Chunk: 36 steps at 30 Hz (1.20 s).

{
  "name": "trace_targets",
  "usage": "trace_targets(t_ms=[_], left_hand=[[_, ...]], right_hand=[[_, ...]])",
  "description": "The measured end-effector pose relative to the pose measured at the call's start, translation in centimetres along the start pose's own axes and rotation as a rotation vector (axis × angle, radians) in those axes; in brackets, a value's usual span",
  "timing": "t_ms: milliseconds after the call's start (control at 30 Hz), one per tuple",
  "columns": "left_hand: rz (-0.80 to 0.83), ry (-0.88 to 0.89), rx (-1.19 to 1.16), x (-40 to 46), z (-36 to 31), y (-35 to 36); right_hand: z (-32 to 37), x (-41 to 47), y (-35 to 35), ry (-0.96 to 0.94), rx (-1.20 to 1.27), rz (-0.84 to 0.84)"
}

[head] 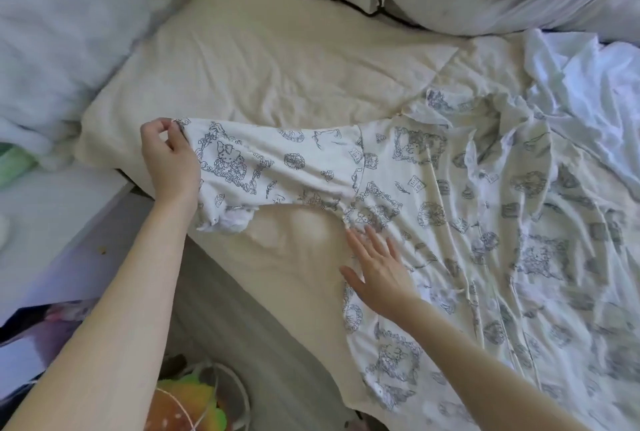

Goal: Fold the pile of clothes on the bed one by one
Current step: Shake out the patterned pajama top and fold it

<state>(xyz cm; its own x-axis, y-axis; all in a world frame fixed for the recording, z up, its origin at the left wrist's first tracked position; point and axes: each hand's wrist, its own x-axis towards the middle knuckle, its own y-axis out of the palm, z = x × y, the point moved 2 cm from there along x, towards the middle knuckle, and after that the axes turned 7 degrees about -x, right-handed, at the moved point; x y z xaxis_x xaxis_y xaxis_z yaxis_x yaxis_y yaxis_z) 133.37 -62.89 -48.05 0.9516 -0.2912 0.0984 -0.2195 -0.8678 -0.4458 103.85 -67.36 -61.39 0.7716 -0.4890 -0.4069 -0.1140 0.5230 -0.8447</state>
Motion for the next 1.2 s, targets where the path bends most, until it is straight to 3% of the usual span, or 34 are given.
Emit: trace_targets(t_ms=[133, 233, 333, 400, 533, 600, 833, 967, 1067, 1200], left_hand=[[-0.043, 0.020, 0.020, 2.3, -0.1, 0.2], [0.037, -0.105, 0.187, 1.1, 2.4, 0.7], [0.092, -0.140, 0.266, -4.7, 5.6, 1.3], [0.214, -0.292, 0.177, -11.5, 7.7, 2.0], [0.636, -0.523, 0.090, -25.5, 10.1, 4.0], [0.733, -0.598, 0.046, -29.9, 10.6, 4.7], [0.655, -0.786, -0.045, -33.6, 11.6, 2.3], [0.779, -0.814, -0.070, -34.8, 10.3, -0.1], [0.839, -0.847, 0.047, -36.7, 9.5, -1.2], [0.637, -0.815, 0.057, -39.3, 9.0, -3.1]], right_hand=[[2.0, 0.6, -0.5, -0.148, 0.125, 0.070], [1.9, -0.8, -1.0, -0.107, 0.226, -0.106], [0.0, -4.3, -0.7, 0.060, 0.241, -0.304], [-1.7, -7.4, 0.4, 0.164, 0.216, -0.356], [-5.1, -13.7, 2.7, 0.286, 0.107, -0.288], [-6.4, -16.0, 3.3, 0.316, 0.055, -0.262], [-11.9, -22.4, 3.7, 0.614, 0.212, -0.298], [-15.6, -26.0, 3.4, 0.781, 0.211, -0.209], [-18.8, -28.5, 3.0, 0.915, 0.205, -0.187], [-23.6, -31.3, 3.0, 1.129, 0.298, -0.145]])
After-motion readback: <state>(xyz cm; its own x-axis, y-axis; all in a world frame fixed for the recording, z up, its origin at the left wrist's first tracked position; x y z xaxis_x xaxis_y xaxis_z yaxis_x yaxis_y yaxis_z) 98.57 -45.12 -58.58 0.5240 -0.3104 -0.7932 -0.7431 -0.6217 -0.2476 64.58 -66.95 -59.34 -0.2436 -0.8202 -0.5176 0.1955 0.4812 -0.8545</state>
